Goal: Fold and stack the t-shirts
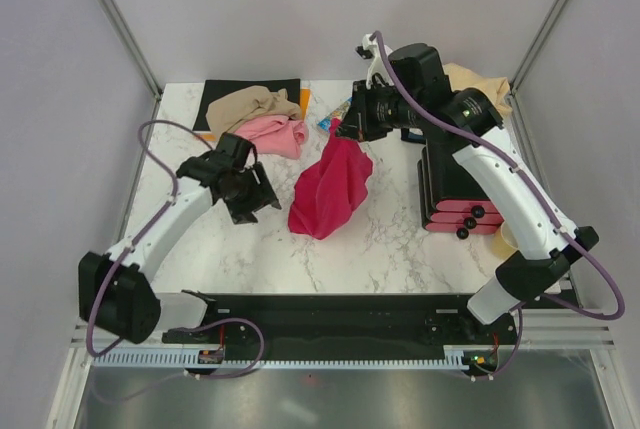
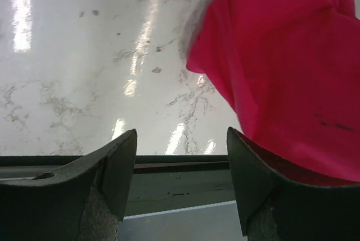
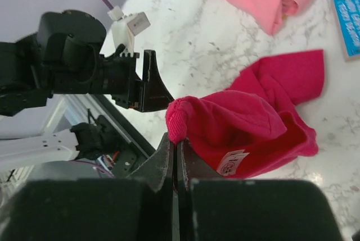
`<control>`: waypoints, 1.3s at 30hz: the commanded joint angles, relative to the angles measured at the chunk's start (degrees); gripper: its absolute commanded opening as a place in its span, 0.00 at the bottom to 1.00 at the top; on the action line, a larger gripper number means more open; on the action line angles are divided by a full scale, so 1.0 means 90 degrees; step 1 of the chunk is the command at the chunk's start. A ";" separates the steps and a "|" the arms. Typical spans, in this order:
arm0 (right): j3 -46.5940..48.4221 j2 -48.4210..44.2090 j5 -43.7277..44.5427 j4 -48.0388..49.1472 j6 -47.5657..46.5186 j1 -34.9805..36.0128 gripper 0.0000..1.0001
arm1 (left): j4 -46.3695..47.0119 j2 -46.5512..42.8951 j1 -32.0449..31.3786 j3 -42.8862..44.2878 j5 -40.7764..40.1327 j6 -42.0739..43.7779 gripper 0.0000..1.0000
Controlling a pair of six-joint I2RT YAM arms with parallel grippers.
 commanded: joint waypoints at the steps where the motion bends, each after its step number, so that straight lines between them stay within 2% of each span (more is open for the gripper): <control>1: -0.0679 -0.0430 0.0809 -0.0832 -0.0261 0.0015 0.00 | 0.0322 0.0922 -0.0517 0.0903 -0.0437 -0.0362 0.73; 3: -0.1361 -0.0761 0.1364 -0.1028 -0.0222 0.0006 0.00 | 0.0380 0.1381 -0.0546 0.1275 -0.0330 -0.0392 0.73; 9: -0.2643 -0.1776 0.1835 -0.1517 0.0304 0.0006 0.00 | 0.0419 0.2183 -0.0605 0.2095 -0.0427 -0.0285 0.73; 12: -0.2859 -0.2207 0.2334 -0.1585 0.0568 0.0006 0.00 | 0.0429 0.2855 -0.0624 0.2515 -0.0311 -0.0197 0.73; 18: -0.3386 -0.2647 0.2490 -0.1585 0.0968 0.0006 0.00 | 0.0312 0.3882 -0.0995 0.3560 -0.0242 0.0018 0.73; 26: -0.3592 -0.2979 0.2998 -0.1732 0.1018 0.0006 0.00 | 0.0234 0.4898 -0.1054 0.4156 -0.0232 0.0038 0.73; 39: -0.3514 -0.2872 0.3174 -0.1800 0.0745 0.0006 0.00 | 0.0253 0.5328 -0.1054 0.4215 -0.0554 0.0204 0.72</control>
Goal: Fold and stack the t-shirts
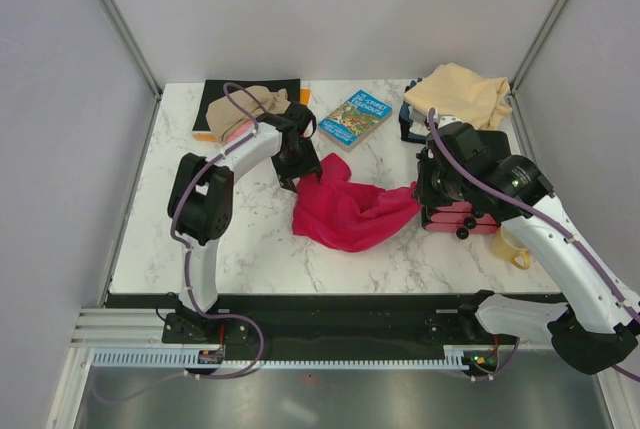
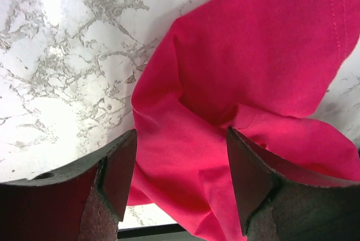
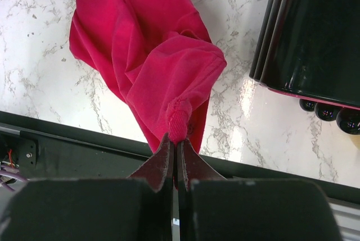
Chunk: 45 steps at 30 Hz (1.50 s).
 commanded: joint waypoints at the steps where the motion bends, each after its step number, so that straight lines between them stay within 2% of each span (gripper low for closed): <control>1: 0.0117 0.0010 0.0216 -0.0110 -0.0120 0.0006 0.00 | 0.0020 0.0131 0.0007 0.0298 -0.0231 0.0243 0.72; 3: 0.0097 0.0011 0.0246 -0.0110 -0.0120 0.0006 0.00 | 0.0030 0.0161 0.0007 0.0288 -0.0241 0.0272 0.72; 5: 0.0107 0.0020 0.0256 -0.0120 -0.0120 0.0006 0.00 | 0.0030 0.0200 -0.0003 0.0240 -0.0251 0.0282 0.67; 8: 0.0117 0.0020 0.0275 -0.0120 -0.0120 0.0006 0.00 | 0.0030 0.0122 -0.0003 0.0103 -0.0280 0.0262 0.50; 9: 0.0117 0.0020 0.0295 -0.0110 -0.0120 0.0006 0.00 | 0.0020 0.0083 -0.0003 0.0064 -0.0328 0.0262 0.40; 11: 0.0107 0.0040 0.0324 -0.0100 -0.0120 -0.0004 0.00 | 0.0030 -0.0072 -0.0003 -0.0082 -0.0348 0.0252 0.29; 12: 0.0097 0.0050 0.0314 -0.0100 -0.0129 0.0006 0.00 | 0.0030 -0.0122 -0.0003 -0.0131 -0.0503 0.0262 0.19; 15: 0.0107 0.0128 0.0508 -0.0100 -0.0091 0.0015 0.00 | -0.0009 -0.0337 0.0007 -0.0258 -0.0797 0.0330 0.02; 20: 0.0126 0.0186 0.0919 -0.0042 -0.0013 -0.0004 0.00 | -0.0194 -0.1029 0.0221 -0.0541 -0.1314 0.0204 0.02; 29: 0.0546 0.0274 0.1935 0.0339 0.0085 -0.0082 0.00 | -0.0693 -0.3411 0.0895 -0.0776 -0.2417 0.0096 0.02; 32: 0.0829 0.0323 0.2236 0.0729 -0.0022 -0.0102 0.00 | -0.0732 -0.4045 0.1110 -0.0650 -0.2458 0.0018 0.02; 36: 0.1405 0.0391 0.2589 0.1188 -0.0237 -0.0102 0.00 | -0.1315 -0.4448 0.1150 0.0139 -0.2877 0.0145 0.02; 40: 0.1679 0.0158 0.2502 0.1676 -0.0276 -0.0102 0.00 | -0.1581 -0.4984 0.1159 0.0561 -0.3209 0.0204 0.02; 45: 0.1435 -0.0301 0.1927 0.2360 -0.0315 -0.0102 0.00 | -0.1737 -0.5825 0.1159 0.0854 -0.3492 0.0330 0.02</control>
